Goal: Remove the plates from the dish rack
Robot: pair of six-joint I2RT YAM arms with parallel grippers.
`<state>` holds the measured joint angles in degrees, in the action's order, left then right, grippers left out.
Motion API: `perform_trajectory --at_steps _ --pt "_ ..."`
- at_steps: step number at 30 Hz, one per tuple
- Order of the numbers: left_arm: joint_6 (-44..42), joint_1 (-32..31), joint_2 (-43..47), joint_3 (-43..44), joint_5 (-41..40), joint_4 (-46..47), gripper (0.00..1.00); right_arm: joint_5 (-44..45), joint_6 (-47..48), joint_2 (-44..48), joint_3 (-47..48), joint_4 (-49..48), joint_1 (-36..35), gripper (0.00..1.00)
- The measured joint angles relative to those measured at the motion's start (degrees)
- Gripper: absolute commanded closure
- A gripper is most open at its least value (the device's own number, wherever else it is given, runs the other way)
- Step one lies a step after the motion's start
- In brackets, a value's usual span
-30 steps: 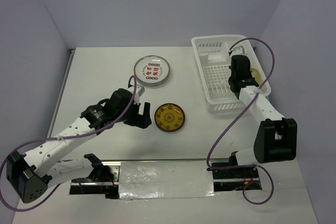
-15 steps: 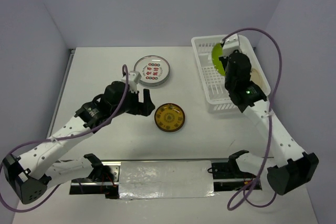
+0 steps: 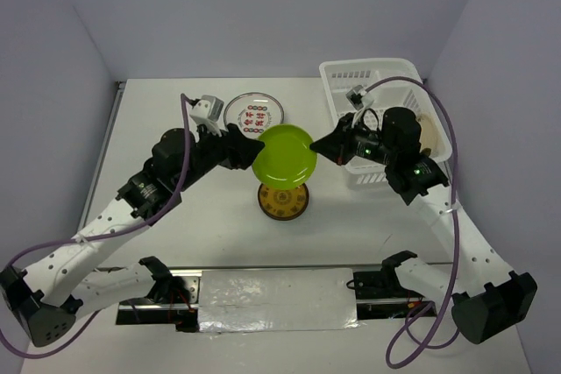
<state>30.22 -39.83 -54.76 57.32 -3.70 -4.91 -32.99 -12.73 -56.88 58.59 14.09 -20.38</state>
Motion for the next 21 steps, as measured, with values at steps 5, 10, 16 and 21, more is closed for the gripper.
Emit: perform_trajectory --at_steps 5,10,16,21 --pt "-0.35 0.07 -3.63 -0.48 2.99 0.22 1.00 -5.20 -5.92 -0.26 -2.03 -2.62 0.00 1.00" --pt "0.28 0.52 -5.79 -0.28 6.64 0.52 1.00 -2.73 -6.93 -0.17 -3.54 -3.34 0.90 0.45" --pt "3.41 0.50 -10.49 -1.55 3.69 -4.74 1.00 13.55 -0.94 0.46 -0.98 3.67 0.00 0.00" --pt "6.58 1.44 -16.61 -5.38 2.58 -6.29 0.94 35.39 5.07 3.13 -0.46 10.29 0.44 0.00"
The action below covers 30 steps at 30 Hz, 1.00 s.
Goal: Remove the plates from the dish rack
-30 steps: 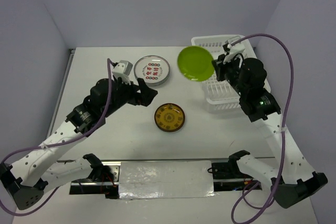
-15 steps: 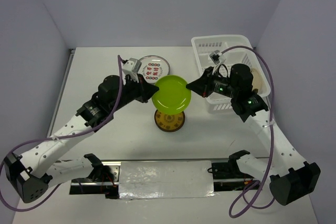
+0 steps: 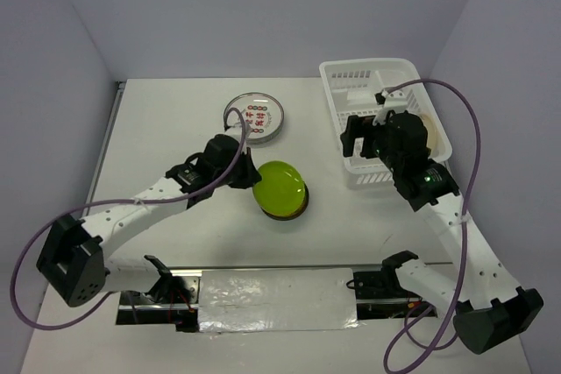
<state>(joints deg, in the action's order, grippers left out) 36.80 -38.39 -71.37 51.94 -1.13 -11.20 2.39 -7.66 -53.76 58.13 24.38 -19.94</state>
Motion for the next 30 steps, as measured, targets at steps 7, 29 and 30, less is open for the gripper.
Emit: perform_trajectory --at_steps 7,29,30 --pt "2.27 2.45 -8.85 -4.37 3.23 3.91 0.60 12.20 4.35 0.87 1.18 4.61 1.99 0.00" --pt "-4.28 -6.38 11.08 4.35 -8.09 -21.94 0.01 31.54 25.14 -24.81 6.16 -5.31 18.14 0.08" --pt "-5.33 -6.62 12.41 4.37 -8.92 -23.15 0.00 31.28 26.01 -26.56 7.80 -5.46 18.97 0.09"
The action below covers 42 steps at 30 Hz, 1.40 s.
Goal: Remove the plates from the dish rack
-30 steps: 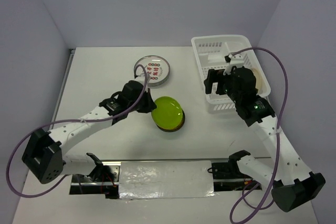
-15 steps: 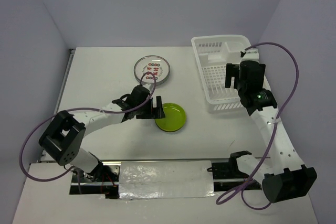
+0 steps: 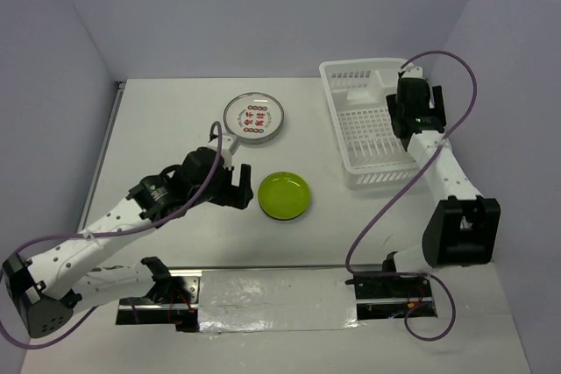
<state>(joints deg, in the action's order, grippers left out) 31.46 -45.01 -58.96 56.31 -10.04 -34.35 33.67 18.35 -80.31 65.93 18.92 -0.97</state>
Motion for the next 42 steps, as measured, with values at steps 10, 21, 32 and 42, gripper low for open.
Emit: perform_trajectory --at_steps 10,21,32,42 --pt "-2.86 -0.07 -0.26 -3.13 -6.32 -6.58 0.00 -6.12 3.26 -13.22 9.88 1.03 7.61 0.32" --pt "-3.08 -0.02 -1.20 -3.23 -6.93 -7.58 0.01 -4.20 6.43 -19.06 10.56 1.55 8.70 0.73" --pt "-4.24 -0.02 -0.79 -3.23 -6.05 -7.52 0.01 -3.80 10.62 -18.67 10.54 1.22 8.74 1.00" --pt "-4.31 -0.02 -0.94 -3.23 -6.03 -7.54 0.01 -1.92 19.10 -14.88 6.38 -4.46 5.03 1.00"
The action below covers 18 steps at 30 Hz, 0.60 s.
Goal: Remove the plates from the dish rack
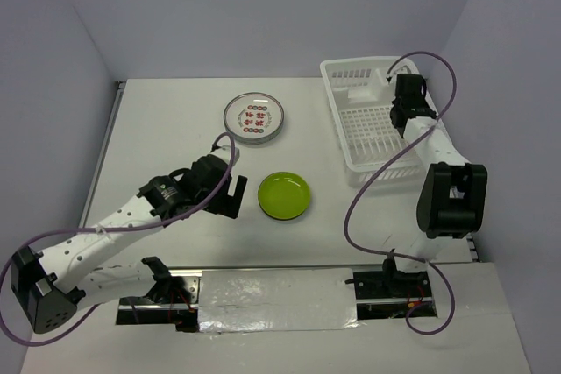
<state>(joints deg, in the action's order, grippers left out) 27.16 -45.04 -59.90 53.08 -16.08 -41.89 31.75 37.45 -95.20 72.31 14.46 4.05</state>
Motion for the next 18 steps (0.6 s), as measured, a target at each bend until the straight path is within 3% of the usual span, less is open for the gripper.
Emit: perform_trajectory --at_steps 9,12,15,18 --pt "0.04 0.13 -1.90 0.00 -0.39 -0.09 0.01 11.96 12.37 6.08 -0.31 -10.05 -6.62 1.00" --pt "-0.15 1.38 -1.62 0.00 0.15 0.22 0.00 15.85 12.68 10.69 0.66 -10.47 -11.85 1.00" --pt "0.28 6.75 1.36 0.11 4.07 1.88 0.01 14.08 2.80 14.05 8.26 -1.49 -20.26 1.00" --pt "2.73 10.54 7.89 1.05 6.67 6.54 0.01 -2.27 -13.90 19.08 15.43 7.17 -24.92 1.00"
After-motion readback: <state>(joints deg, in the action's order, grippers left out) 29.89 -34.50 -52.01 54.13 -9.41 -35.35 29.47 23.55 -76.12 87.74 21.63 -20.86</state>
